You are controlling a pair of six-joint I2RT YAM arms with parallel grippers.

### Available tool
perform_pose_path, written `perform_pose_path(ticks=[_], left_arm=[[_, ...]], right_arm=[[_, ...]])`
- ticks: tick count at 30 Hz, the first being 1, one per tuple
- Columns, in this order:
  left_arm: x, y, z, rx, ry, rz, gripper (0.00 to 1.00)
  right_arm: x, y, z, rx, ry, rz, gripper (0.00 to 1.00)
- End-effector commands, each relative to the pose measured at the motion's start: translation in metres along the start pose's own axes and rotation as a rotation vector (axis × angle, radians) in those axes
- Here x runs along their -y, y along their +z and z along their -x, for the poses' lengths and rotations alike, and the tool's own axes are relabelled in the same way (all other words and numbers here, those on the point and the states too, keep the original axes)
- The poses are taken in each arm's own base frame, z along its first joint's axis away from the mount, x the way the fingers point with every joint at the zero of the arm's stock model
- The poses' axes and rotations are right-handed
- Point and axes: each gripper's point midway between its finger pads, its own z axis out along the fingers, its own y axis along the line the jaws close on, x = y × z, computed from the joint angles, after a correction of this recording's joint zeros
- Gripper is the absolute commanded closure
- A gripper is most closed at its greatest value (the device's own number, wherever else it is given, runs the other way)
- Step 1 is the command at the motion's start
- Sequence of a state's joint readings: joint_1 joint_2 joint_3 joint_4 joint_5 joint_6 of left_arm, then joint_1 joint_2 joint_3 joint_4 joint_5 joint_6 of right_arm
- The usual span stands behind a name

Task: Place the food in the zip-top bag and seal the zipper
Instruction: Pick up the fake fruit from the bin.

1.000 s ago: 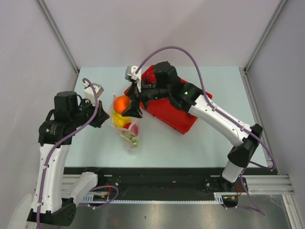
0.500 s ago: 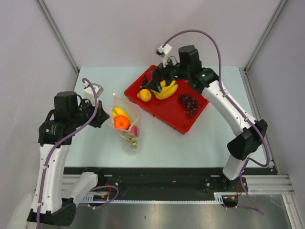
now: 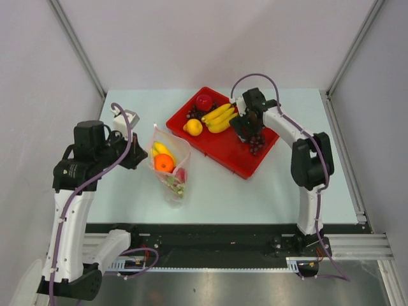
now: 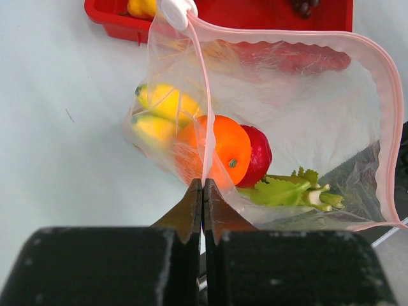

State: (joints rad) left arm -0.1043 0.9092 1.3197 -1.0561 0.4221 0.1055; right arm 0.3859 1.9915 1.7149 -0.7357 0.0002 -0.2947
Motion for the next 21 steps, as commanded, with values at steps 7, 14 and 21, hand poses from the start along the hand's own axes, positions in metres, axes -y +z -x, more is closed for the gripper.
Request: perform_pose_path(ticks=[7,14,21], left_arm=[[-0.002,0.003,0.006,0.027,0.000,0.002,1.00],[-0.003,0.005,0.006,0.028,-0.007,0.002,1.00],[-0.002,0.006,0.008,0.034,-0.004,-0.005,1.00]], right_arm=[[0.036,0.065,-0.032,-0.150,-0.045,-0.061,0.00],[0.008,0.069,-0.039,-0.125,-0.007,0.189,0.33],[-0.002,0.019,0.005,0.051,0.014,0.256,0.98]])
